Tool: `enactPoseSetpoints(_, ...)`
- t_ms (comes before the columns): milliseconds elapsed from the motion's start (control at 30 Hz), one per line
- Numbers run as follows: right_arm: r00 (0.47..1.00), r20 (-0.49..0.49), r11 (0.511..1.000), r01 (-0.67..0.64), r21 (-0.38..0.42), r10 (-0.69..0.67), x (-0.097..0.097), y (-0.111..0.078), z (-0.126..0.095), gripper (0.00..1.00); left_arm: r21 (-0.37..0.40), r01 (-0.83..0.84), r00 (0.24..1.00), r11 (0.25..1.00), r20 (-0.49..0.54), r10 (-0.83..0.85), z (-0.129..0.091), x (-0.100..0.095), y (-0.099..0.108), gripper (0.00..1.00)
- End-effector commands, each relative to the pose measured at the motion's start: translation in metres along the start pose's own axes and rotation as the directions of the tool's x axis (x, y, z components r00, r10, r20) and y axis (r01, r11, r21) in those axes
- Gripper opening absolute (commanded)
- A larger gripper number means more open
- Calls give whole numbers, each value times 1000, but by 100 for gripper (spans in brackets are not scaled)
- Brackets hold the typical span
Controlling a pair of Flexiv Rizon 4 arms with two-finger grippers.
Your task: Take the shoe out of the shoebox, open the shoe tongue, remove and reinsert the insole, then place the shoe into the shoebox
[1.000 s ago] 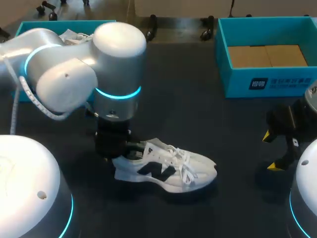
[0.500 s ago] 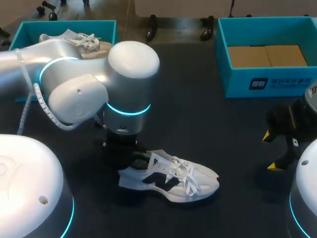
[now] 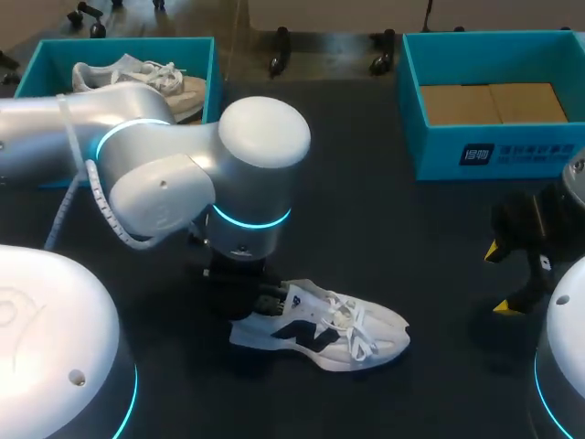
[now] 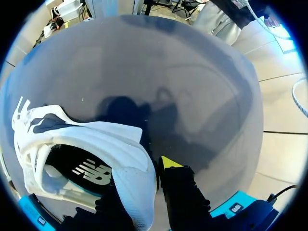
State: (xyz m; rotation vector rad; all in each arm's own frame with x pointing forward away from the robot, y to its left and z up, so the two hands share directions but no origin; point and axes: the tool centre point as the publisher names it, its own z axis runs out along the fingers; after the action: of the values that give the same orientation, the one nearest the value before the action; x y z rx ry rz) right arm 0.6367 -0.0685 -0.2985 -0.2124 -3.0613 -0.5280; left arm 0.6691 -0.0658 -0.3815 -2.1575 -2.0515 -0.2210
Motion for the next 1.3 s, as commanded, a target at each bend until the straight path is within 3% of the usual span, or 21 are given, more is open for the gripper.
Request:
enactPoseSetpoints(33,1000,1,1000,0,2,0,1,0,1,100,-8,-2,1000,1000,-6,2,2,-7,1,0)
enactPoseSetpoints(600,1000,1,1000,0,2,0,1,0,1,100,-45,-15,1000,999,2,16,13,-17,-1,0)
enactPoseSetpoints(633,1000,1,1000,0,2,0,1,0,1,100,-46,-19,1000,999,1,19,14,-17,-1,4)
enactPoseSetpoints(667,1000,1,1000,0,2,0,1,0,1,100,-41,-27,1000,999,10,27,14,-17,-2,32)
enactPoseSetpoints(700,1000,1,1000,0,2,0,1,0,1,100,-43,-28,1000,999,12,28,14,-17,-2,50)
enactPoseSetpoints(733,1000,1,1000,0,2,0,1,0,1,100,-44,-30,999,999,16,31,13,-17,-3,85)
enactPoseSetpoints(767,1000,1,1000,0,2,0,1,0,1,100,-45,-31,999,999,23,32,12,-16,-3,100)
enactPoseSetpoints(1033,1000,1,1000,0,2,0,1,0,1,100,-49,-44,993,998,104,49,-6,-7,-5,100)
enactPoseSetpoints(1300,1000,1,1000,0,2,0,1,0,1,100,-9,-27,958,1000,284,28,-51,16,-13,100)
